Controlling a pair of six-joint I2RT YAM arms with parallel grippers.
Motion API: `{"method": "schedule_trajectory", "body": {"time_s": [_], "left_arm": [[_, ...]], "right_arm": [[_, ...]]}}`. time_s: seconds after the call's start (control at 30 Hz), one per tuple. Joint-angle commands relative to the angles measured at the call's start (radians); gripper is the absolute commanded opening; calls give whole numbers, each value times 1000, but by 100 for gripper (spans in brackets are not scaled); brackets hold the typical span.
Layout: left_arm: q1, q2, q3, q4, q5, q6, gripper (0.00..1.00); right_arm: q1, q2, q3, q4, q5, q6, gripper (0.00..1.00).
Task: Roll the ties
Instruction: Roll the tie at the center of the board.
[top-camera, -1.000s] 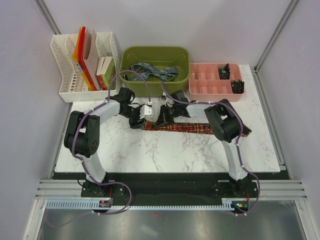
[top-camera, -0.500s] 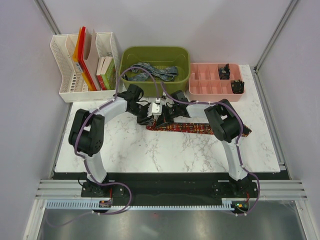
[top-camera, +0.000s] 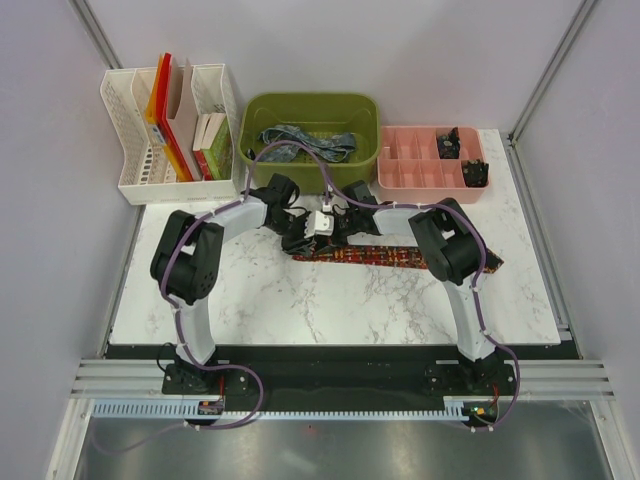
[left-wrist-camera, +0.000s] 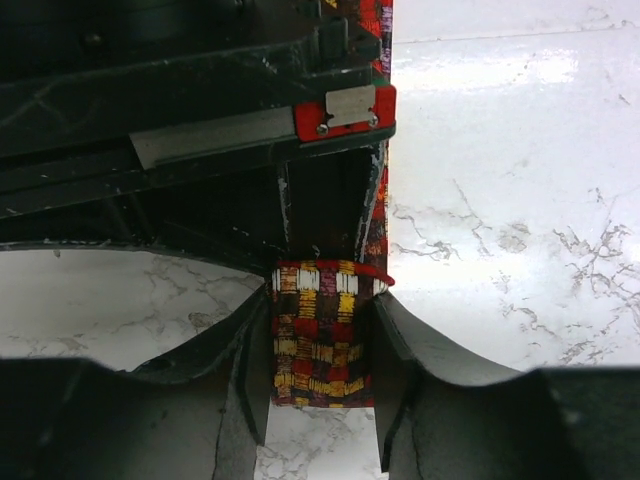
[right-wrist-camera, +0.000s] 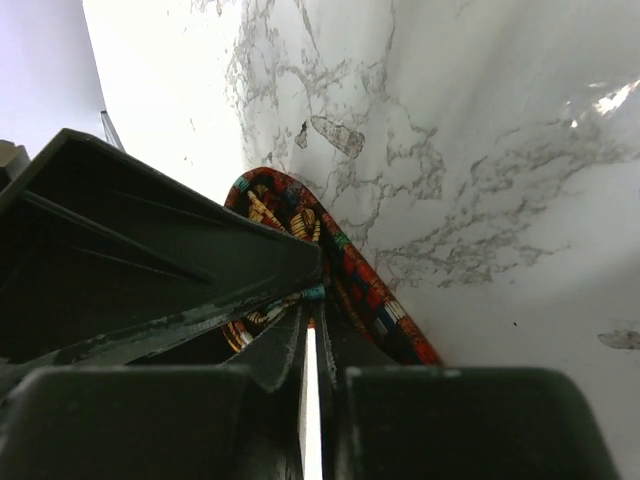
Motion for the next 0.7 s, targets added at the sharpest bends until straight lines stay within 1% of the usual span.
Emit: {"method": "schedule_trajectory", "body": {"time_s": [0.0, 0.03, 0.07, 0.17, 0.3, 0.43, 0.5, 0.53, 0.6, 0.63, 0.67], "left_arm": [[-10, 6, -50, -20, -94, 27, 43], [-10, 6, -53, -20, -102, 31, 42], [-10, 11, -56, -24, -108, 31, 42], [-10, 25, -56, -32, -123, 32, 41], [-10, 31, -52, -37, -122, 25, 40], [-10, 49, -32, -49, -119, 17, 40], [-10, 54, -21, -55, -113, 9, 40], [-10, 55, -16, -63, -102, 8, 40], [-10, 57, -9, -73, -91, 9, 40], [-10, 60, -7, -80, -90, 11, 41], [-10, 61, -3, -84, -90, 9, 41]], "right_arm": [[-13, -24, -20, -15, 19, -40, 11], [-15, -36, -21, -17, 10, -41, 13], [-16, -43, -24, -23, 8, -43, 18], [-30, -73, -39, -29, -12, -35, 23], [-53, -122, -69, -35, -33, -36, 28], [-67, -168, -98, -17, -30, -20, 36], [-67, -172, -125, 30, -27, 12, 39], [-67, -175, -139, 107, -27, 58, 39], [-65, -175, -181, 194, -16, 123, 40], [-65, -175, -196, 283, -9, 179, 40], [-62, -174, -225, 320, 0, 198, 42]]}}
